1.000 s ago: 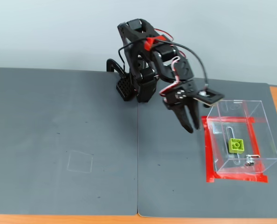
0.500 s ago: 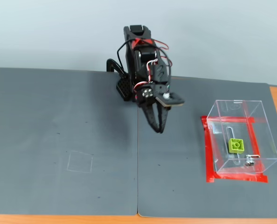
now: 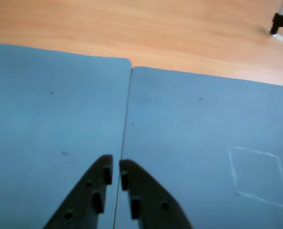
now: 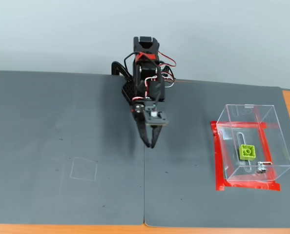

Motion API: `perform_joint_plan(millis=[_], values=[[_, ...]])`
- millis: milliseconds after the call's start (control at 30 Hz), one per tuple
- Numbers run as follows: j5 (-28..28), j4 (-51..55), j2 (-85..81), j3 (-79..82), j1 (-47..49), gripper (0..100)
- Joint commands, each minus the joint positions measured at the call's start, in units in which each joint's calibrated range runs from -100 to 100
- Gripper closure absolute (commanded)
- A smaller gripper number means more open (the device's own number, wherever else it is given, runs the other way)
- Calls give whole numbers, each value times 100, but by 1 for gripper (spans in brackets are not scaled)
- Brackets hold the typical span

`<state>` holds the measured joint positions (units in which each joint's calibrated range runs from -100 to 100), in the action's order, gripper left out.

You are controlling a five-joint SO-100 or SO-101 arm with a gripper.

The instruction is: Pick the green lego block and place it into the transparent box

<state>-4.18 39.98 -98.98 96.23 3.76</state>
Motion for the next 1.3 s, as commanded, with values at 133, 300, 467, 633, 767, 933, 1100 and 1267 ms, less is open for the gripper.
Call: perform_joint_plan(millis=[133, 300, 467, 633, 767, 933, 1100, 1267], values=[[50, 64, -43, 368, -238, 98], [118, 437, -43, 368, -245, 98], [123, 958, -51, 368, -253, 98], [113, 1158, -51, 368, -253, 98], [82, 1158, -43, 368, -208, 98], [82, 1158, -43, 368, -208, 98], [82, 1158, -43, 368, -208, 98], [82, 1158, -43, 368, -201, 98]])
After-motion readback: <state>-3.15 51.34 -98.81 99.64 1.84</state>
